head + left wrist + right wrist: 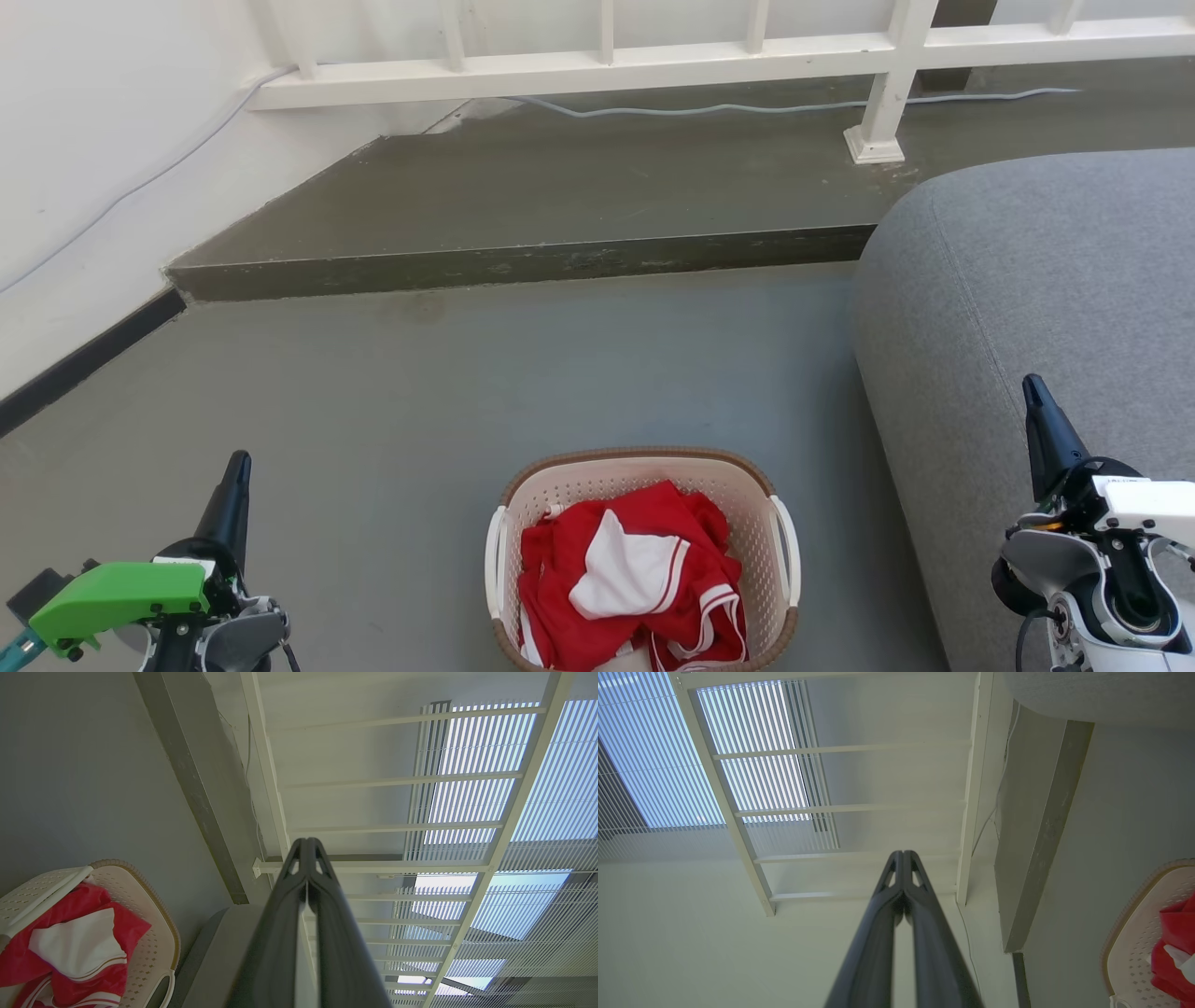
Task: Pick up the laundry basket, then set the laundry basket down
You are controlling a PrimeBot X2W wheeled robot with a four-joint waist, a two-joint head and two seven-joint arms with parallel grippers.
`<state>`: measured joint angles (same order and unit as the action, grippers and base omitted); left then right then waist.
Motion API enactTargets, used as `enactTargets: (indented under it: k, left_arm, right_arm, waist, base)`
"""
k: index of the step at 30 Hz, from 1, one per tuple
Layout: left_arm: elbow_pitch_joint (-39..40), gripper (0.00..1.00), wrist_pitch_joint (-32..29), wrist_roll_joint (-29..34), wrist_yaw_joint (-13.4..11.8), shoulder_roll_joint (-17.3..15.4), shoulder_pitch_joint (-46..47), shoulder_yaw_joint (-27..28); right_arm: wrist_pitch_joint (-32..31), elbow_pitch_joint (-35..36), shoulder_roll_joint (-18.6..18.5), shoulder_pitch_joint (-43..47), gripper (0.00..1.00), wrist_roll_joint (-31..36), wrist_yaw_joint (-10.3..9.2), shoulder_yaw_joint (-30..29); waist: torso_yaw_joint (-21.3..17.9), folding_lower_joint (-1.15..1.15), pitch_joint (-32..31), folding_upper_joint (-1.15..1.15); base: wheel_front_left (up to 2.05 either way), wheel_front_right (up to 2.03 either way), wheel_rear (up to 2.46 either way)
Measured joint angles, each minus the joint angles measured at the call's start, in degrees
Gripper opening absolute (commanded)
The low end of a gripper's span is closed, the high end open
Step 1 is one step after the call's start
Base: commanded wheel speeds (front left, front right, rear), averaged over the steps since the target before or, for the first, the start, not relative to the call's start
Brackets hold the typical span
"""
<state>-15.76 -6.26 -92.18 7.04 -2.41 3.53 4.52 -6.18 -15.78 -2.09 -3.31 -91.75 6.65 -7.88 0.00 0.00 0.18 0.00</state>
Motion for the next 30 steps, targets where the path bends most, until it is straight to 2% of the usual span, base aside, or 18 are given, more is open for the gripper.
enactTargets:
  k: [30]
  left_arm:
    - [0.00,0.00,0.00,0.00,0.00,0.00,0.00,0.02]
  right_arm:
    - [0.00,0.00,0.00,0.00,0.00,0.00,0.00,0.00]
  waist:
    - [0.00,0.00,0.00,0.00]
  base:
    - [0.00,0.00,0.00]
